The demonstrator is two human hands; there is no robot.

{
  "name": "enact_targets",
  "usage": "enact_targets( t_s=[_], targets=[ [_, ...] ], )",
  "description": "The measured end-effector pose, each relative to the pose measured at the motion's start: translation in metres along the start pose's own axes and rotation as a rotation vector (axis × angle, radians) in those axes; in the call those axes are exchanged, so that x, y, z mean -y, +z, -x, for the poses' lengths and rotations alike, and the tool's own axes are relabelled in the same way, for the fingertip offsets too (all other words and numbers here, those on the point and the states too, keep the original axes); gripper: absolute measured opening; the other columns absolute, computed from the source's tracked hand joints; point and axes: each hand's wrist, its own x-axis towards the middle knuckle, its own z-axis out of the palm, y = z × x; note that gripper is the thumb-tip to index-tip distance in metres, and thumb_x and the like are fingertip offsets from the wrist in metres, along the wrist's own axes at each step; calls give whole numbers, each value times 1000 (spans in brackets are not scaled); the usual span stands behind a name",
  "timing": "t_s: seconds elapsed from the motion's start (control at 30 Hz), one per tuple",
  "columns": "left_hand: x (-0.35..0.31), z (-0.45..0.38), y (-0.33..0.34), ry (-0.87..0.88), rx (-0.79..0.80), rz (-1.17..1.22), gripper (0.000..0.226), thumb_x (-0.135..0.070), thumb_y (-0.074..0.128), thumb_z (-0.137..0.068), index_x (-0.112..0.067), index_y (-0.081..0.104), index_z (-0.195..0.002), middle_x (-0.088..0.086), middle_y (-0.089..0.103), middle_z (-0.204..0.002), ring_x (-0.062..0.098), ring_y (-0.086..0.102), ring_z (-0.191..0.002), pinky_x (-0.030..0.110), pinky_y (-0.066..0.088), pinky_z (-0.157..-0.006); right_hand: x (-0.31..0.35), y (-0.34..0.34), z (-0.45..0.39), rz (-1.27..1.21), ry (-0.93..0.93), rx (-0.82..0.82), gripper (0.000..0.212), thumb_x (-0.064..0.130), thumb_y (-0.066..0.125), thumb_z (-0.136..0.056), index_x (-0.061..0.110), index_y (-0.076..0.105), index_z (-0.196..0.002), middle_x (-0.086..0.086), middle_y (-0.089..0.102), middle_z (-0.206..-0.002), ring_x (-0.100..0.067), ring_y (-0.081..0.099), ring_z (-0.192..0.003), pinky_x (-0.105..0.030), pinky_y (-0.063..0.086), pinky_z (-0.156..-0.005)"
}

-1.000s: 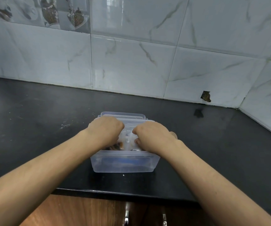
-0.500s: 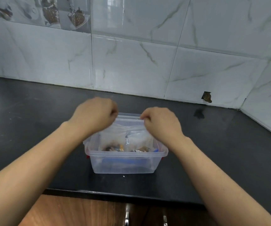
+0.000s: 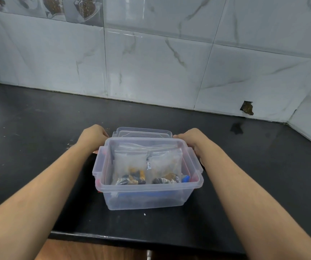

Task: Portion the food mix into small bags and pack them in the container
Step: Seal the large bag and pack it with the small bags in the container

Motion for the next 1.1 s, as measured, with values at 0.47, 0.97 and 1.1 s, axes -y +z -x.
enact_targets(
  t_s=[0.47,0.97,1.1],
  targets=[
    [-20,16,-6,96,-367,326,35,-9,74,-77,-17,66,-110,1,66,-89,20,64,-83,36,52,-81,-2,-2,-7,-311,-142,-96,24,-7,59,-84,12,71,-94,-8,69,-84,-21,66,-72,-31,59,-65],
    [-21,102,-7,174,-339,1161,32,-1,50,-92,-8,63,-120,5,66,-118,17,63,-108,33,50,-93,-24,-12,80,-778,-176,-170,17,2,64,-81,3,71,-95,-5,69,-87,-20,64,-78,-33,54,-73],
    [-20,120,0,205,-400,974,38,-9,63,-87,-10,60,-125,1,63,-124,15,61,-112,36,48,-98,-32,-10,97,-678,-242,-204,19,2,62,-83,16,70,-92,-3,71,-95,-20,67,-88,-32,55,-73]
  ],
)
